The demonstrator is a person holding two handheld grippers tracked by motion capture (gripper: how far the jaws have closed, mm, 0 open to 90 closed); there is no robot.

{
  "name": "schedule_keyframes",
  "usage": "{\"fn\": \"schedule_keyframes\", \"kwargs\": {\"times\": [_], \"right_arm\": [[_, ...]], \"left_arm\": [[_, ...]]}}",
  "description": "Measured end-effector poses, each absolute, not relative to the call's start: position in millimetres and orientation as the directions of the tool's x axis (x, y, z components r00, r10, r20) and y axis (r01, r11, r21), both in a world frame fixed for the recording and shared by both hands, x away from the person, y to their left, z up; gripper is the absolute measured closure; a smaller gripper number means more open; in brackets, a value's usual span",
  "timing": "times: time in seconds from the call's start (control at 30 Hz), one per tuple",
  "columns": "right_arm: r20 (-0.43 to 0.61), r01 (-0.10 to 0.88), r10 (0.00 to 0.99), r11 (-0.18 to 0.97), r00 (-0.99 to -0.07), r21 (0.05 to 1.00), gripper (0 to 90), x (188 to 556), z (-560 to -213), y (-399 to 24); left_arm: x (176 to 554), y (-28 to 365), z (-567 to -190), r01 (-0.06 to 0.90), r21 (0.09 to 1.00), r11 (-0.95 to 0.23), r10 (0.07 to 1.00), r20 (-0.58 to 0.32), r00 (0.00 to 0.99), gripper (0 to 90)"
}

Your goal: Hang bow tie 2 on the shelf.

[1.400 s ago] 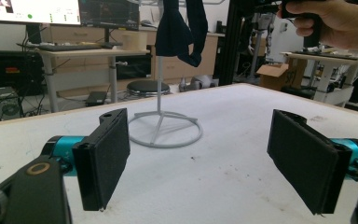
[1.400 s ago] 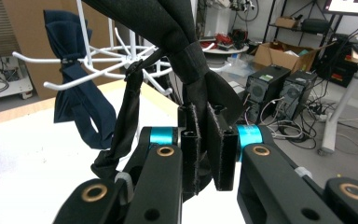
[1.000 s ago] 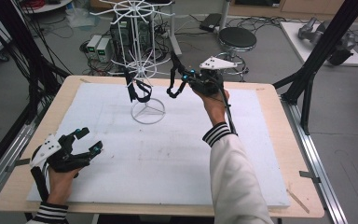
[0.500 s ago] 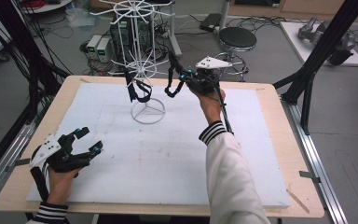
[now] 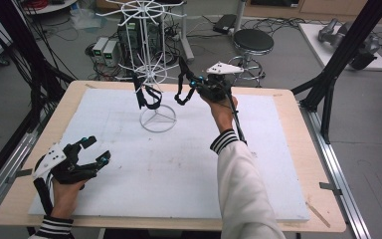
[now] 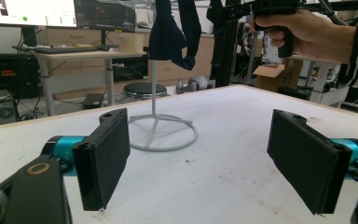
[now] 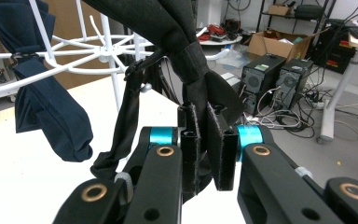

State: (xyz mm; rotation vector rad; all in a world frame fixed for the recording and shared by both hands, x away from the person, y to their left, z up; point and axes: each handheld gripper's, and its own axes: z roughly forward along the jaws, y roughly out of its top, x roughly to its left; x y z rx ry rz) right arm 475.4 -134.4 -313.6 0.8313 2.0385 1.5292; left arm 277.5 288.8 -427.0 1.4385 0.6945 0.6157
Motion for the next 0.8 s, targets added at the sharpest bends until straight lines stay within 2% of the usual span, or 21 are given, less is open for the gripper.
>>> {"fn": "schedule_keyframes", "kwargs": {"times": [0.8], "right_arm": [[0.004,0.210,0.682,0.220,-0.731,0.953,84.3,483.3,-326.7,-114.9]], "left_arm": [[278.1,287.3,-428.1,0.035,0.998,0.053,0.742,-0.063,0.668,21.5]]}}
